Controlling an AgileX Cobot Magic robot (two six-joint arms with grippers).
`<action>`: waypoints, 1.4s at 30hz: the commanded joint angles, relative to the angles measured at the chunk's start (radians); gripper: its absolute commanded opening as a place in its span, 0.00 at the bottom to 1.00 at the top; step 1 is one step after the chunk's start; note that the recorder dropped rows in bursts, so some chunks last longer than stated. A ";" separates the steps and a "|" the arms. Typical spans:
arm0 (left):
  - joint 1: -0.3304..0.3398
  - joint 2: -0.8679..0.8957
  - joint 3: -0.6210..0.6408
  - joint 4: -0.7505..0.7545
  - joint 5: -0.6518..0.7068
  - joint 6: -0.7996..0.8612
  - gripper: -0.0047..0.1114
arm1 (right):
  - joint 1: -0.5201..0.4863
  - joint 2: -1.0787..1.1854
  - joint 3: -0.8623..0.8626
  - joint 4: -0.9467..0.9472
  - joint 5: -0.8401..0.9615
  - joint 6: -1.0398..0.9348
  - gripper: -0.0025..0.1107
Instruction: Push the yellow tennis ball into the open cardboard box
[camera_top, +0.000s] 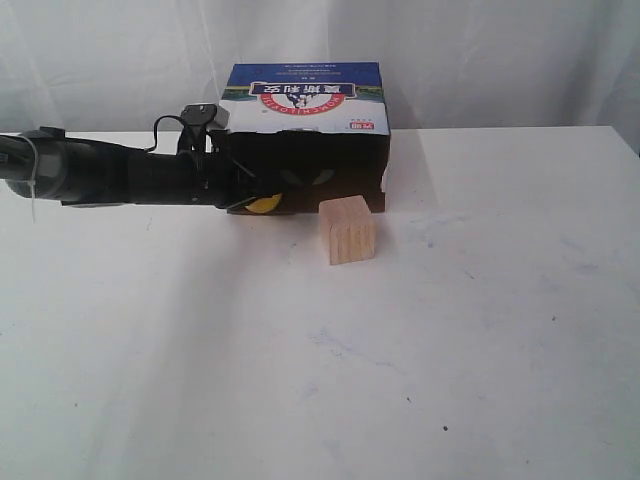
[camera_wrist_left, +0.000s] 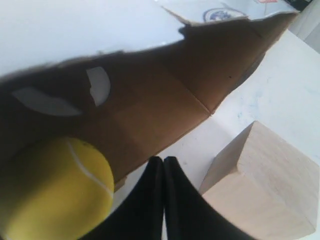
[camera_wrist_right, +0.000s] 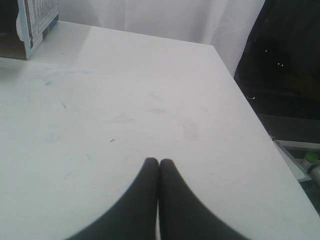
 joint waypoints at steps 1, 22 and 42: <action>-0.001 -0.011 -0.003 -0.022 0.028 0.021 0.04 | 0.001 -0.005 0.002 0.006 -0.014 0.006 0.02; -0.001 -0.042 0.196 -0.022 0.077 0.349 0.04 | 0.001 -0.005 0.002 0.006 -0.014 0.006 0.02; -0.001 0.128 -0.134 -0.022 -0.010 0.264 0.04 | 0.001 -0.005 0.002 0.006 -0.014 0.006 0.02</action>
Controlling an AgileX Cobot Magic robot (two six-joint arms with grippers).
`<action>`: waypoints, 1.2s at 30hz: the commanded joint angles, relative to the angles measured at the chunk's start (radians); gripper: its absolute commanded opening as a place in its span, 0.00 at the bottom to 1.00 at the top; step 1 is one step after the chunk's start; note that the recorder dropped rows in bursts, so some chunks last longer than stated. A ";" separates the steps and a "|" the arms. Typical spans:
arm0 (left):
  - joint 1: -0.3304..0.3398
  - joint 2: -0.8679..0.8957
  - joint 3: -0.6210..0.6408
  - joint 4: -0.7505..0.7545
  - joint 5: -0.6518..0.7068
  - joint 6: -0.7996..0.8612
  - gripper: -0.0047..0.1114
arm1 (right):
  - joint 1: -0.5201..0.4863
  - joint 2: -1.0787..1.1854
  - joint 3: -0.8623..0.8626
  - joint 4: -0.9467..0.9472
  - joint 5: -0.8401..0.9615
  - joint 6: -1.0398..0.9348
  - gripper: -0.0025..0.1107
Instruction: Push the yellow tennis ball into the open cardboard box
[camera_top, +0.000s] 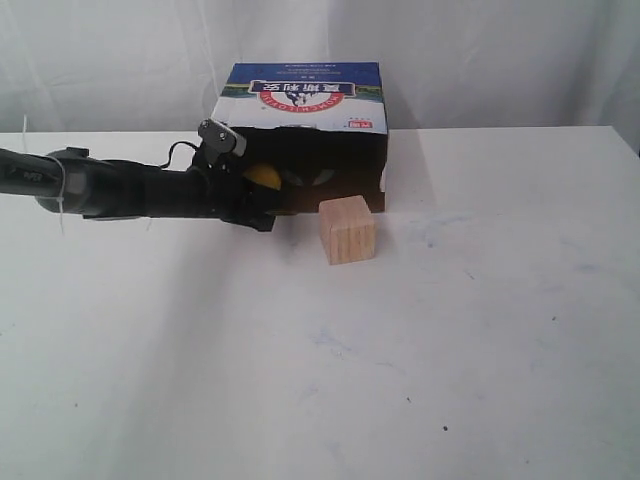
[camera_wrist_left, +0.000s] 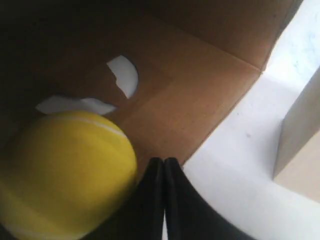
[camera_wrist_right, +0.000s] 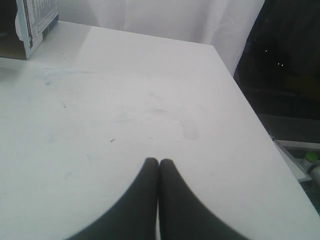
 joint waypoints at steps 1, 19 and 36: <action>-0.001 -0.001 -0.014 -0.022 0.045 -0.056 0.04 | 0.001 -0.005 0.002 0.006 -0.014 0.006 0.02; -0.001 -0.272 0.375 -0.022 0.048 0.030 0.04 | 0.001 -0.005 0.002 0.006 -0.014 0.006 0.02; -0.001 -1.166 0.889 -0.022 -0.863 -0.108 0.04 | 0.001 -0.005 0.002 0.006 -0.014 0.006 0.02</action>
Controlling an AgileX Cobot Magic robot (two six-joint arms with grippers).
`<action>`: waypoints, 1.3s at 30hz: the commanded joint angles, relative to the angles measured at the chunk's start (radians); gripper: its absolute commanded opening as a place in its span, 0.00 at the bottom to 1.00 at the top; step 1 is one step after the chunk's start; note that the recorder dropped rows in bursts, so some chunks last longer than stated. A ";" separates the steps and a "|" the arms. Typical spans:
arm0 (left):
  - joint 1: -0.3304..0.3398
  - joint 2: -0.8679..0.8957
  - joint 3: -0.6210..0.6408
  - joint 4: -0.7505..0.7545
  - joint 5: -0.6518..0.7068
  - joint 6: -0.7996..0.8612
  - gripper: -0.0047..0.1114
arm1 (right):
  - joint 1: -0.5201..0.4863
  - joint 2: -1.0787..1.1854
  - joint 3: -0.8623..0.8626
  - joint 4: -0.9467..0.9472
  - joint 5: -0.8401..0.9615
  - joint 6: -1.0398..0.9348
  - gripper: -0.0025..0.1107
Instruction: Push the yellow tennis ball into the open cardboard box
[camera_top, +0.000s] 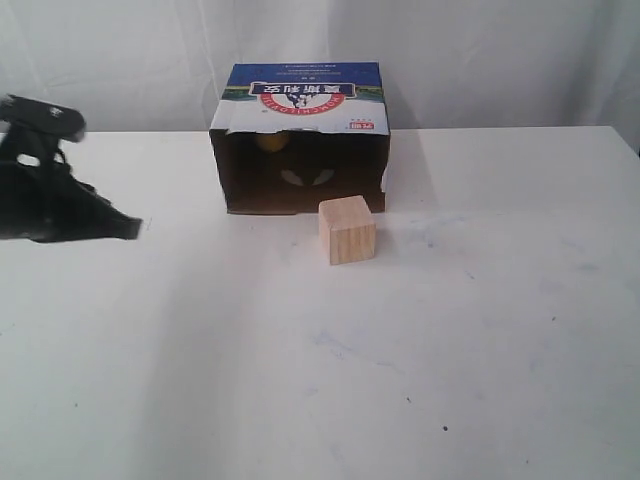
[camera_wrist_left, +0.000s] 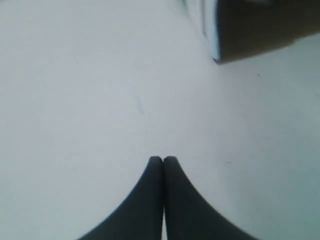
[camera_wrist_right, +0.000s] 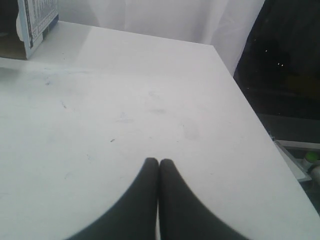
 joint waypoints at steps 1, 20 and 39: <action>-0.001 -0.310 0.036 -0.020 -0.170 0.114 0.04 | 0.001 -0.005 0.002 0.006 -0.014 0.006 0.02; -0.001 -0.952 0.099 -0.020 0.161 0.104 0.04 | 0.001 -0.005 0.002 0.006 -0.014 0.006 0.02; -0.001 -0.952 0.148 0.088 0.183 0.385 0.04 | 0.001 -0.005 0.002 0.006 -0.014 0.006 0.02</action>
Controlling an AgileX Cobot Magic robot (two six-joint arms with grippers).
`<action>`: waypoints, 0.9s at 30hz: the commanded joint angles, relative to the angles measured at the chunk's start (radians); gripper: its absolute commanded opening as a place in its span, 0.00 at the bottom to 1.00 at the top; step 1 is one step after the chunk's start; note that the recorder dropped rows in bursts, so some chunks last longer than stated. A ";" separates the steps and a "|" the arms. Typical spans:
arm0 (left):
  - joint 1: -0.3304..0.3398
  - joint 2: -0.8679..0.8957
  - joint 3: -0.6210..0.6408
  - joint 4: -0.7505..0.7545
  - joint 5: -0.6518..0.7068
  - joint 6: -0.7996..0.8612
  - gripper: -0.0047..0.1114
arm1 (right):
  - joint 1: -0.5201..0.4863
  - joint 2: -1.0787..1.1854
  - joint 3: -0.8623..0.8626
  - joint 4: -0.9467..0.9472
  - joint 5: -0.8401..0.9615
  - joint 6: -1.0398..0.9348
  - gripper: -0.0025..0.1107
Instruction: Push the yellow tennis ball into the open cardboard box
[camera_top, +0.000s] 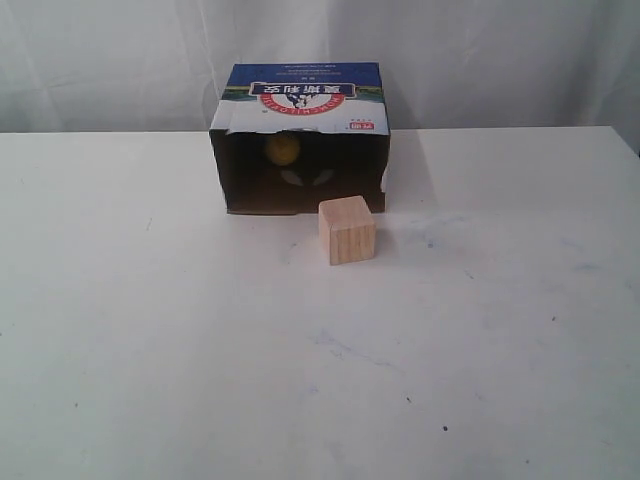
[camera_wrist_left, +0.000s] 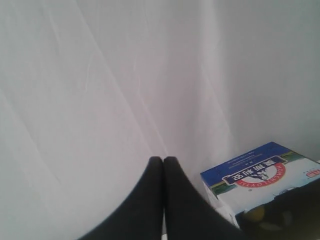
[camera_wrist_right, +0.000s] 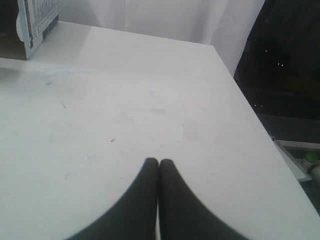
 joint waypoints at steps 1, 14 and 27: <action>-0.001 -0.011 0.031 0.113 0.136 0.156 0.04 | 0.001 -0.005 0.002 0.006 -0.014 0.006 0.02; 0.251 -0.343 0.590 1.350 0.264 -1.539 0.04 | 0.001 -0.005 0.002 0.006 -0.014 0.025 0.02; 0.251 -0.501 0.660 1.712 0.418 -2.128 0.04 | 0.001 -0.005 0.002 0.000 -0.014 0.029 0.02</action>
